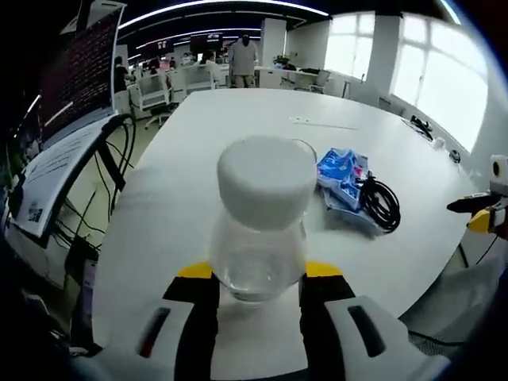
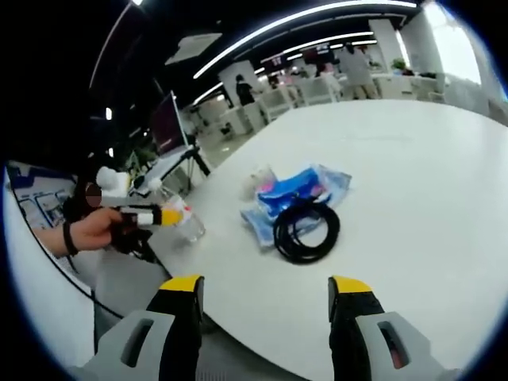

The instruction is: Arrange the tabletop items into an orderly group along one side of the table until the central work area is clear of visible clutter.

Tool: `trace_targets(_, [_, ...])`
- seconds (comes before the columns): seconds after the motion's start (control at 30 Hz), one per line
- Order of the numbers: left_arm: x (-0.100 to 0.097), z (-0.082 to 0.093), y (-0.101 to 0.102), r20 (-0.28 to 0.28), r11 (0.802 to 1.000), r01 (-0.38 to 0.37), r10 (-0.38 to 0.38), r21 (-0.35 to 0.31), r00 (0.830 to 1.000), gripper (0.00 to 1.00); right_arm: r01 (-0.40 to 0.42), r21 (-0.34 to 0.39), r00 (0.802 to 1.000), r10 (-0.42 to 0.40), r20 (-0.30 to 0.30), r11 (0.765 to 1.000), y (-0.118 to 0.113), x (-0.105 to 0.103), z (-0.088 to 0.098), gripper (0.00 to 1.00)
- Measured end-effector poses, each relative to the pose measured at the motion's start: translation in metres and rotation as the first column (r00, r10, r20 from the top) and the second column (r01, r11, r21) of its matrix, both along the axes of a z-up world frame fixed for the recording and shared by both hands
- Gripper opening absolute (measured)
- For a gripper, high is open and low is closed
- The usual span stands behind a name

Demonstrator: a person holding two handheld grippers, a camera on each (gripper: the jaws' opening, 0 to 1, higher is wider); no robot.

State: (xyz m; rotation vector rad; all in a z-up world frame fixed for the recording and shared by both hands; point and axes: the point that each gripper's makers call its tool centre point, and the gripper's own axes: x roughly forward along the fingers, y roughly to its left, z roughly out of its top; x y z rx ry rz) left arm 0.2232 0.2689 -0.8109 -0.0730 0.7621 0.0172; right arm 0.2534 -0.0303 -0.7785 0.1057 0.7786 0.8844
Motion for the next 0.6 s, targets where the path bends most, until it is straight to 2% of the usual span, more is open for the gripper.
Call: trace_targets(0.6, [0.009, -0.006, 0.001, -0.001, 1.000, 0.009, -0.009, -0.005, 1.000, 0.37, 0.051, -0.004, 0.999, -0.051, -0.010, 0.999, -0.014, 0.000, -0.005, 0.65])
